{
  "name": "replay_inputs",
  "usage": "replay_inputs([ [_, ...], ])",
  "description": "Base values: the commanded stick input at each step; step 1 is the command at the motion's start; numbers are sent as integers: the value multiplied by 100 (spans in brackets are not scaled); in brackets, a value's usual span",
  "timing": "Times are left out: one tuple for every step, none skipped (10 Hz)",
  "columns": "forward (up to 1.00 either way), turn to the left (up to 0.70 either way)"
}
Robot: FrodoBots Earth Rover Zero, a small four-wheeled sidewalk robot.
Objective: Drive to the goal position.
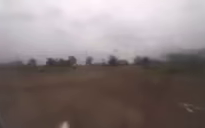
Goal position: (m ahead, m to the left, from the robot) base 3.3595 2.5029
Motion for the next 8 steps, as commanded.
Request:
replay_inputs([
  [70, 0],
  [70, 0],
  [70, 0],
  [70, 0],
  [70, 0],
  [70, 0],
  [70, 0],
  [70, 0],
])
